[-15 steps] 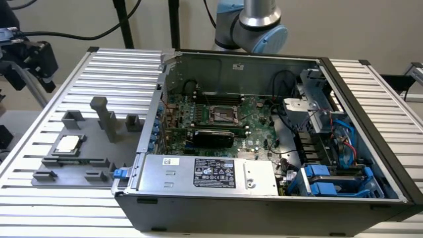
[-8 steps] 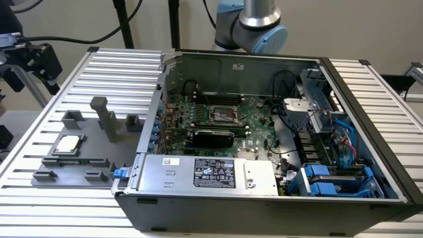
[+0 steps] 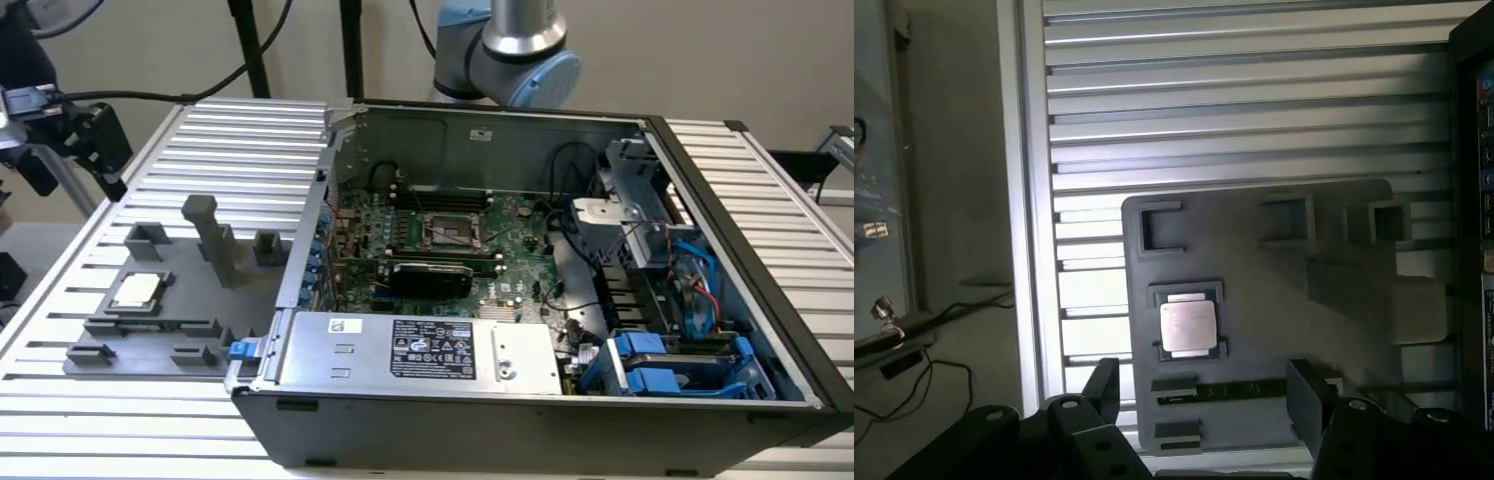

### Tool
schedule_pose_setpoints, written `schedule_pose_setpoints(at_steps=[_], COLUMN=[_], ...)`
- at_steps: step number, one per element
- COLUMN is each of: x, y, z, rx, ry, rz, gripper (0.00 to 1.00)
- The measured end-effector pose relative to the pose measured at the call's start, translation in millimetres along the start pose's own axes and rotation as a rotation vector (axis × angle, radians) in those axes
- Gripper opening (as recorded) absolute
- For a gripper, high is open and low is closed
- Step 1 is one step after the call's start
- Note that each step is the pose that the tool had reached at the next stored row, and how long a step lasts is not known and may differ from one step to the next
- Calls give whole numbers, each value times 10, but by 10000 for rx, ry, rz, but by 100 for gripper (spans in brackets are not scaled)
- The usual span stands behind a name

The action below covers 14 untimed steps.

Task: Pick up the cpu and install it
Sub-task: 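Pick up the cpu and move it towards the insertion slot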

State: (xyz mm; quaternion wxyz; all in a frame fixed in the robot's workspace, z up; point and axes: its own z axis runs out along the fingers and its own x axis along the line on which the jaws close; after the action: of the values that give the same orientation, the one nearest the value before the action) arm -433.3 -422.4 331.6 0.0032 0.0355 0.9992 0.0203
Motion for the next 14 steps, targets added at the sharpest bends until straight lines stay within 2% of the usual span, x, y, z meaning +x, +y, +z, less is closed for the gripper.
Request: schedule_pose_setpoints(at_steps=[14], x=[12], y=[-11], z=[254], rx=[0], ry=[1], rz=[-22], gripper=[77])
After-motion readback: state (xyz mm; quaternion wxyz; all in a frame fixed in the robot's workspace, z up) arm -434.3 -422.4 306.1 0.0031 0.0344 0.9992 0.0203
